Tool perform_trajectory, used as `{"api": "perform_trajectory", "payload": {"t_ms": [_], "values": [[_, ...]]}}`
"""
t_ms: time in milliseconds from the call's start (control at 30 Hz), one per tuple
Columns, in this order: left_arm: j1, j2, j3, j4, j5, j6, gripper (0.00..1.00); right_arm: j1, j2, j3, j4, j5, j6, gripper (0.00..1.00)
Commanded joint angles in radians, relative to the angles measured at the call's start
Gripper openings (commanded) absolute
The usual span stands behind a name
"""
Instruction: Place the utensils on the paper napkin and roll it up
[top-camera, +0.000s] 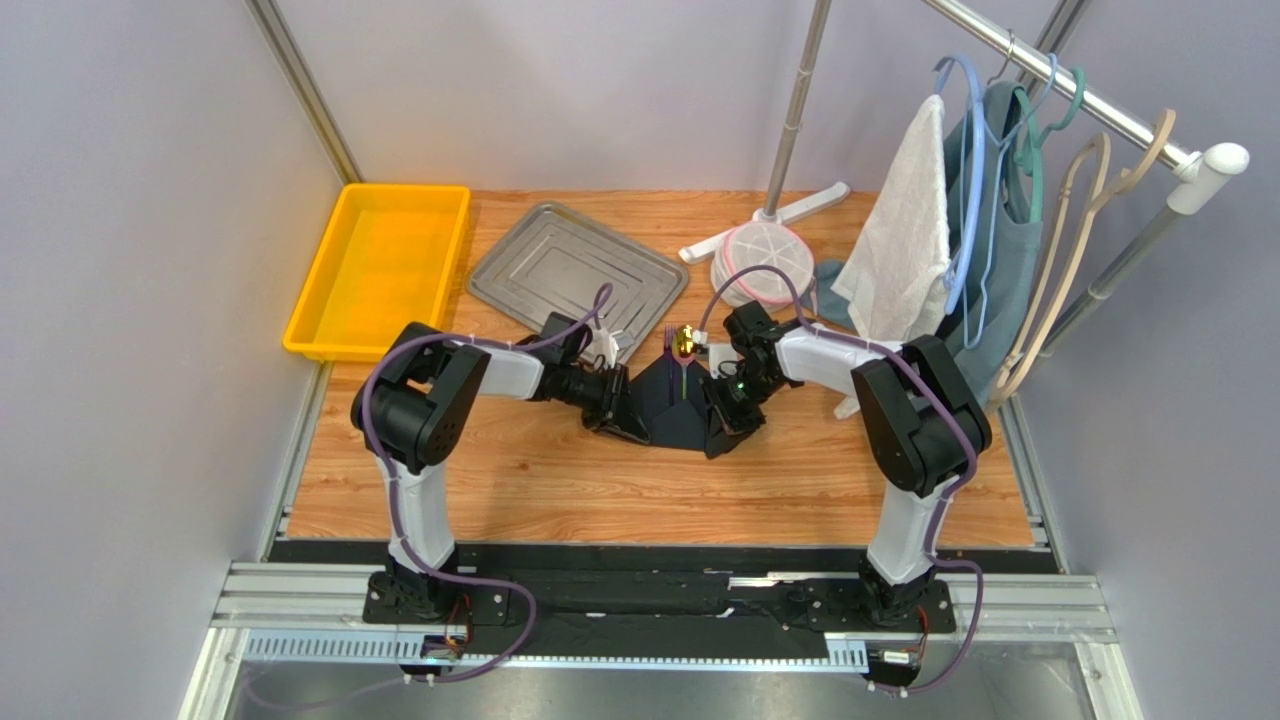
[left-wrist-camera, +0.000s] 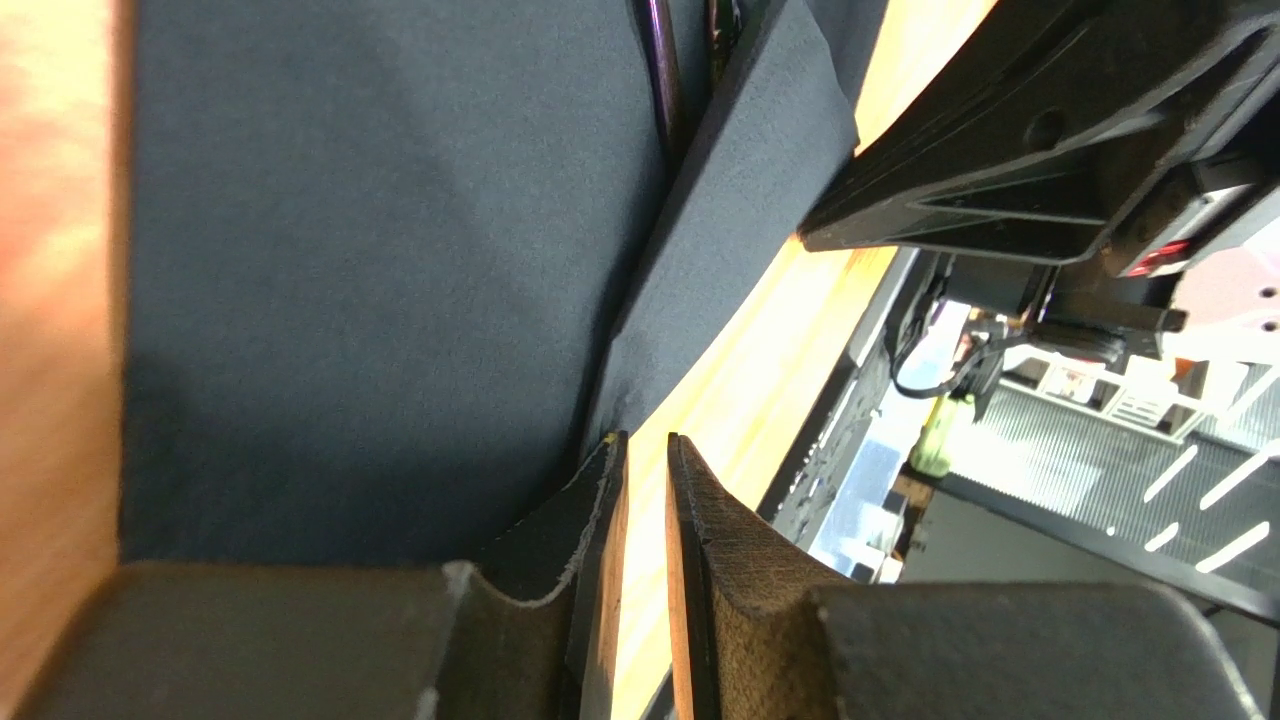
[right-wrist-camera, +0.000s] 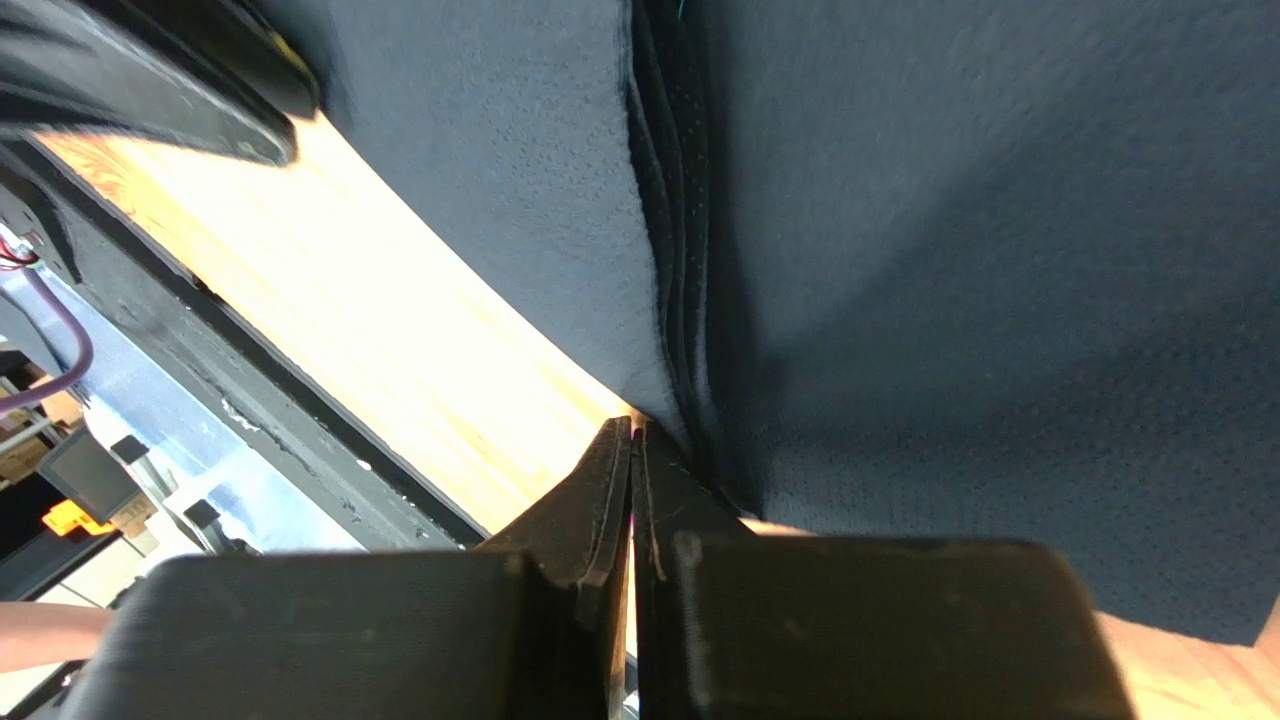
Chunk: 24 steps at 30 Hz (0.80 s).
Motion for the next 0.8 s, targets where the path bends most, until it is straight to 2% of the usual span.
{"api": "perform_trajectory", "payload": {"t_ms": [0, 300, 633, 767], "values": [[0.027, 0.000, -0.028, 0.064, 0.027, -0.020, 0.23, 0.000, 0.036, 0.022, 0.015, 0.070, -0.047, 0.02], [0.119, 0.033, -0.065, 0.069, 0.080, -0.008, 0.23, -0.002, 0.036, 0.020, 0.015, 0.086, -0.059, 0.02], [0.128, -0.003, -0.123, 0.149, 0.125, -0.034, 0.25, -0.002, 0.036, 0.045, 0.005, 0.081, -0.064, 0.02], [0.127, 0.018, -0.123, 0.178, 0.123, -0.052, 0.25, -0.005, -0.025, 0.045, 0.005, -0.047, -0.055, 0.02]]}}
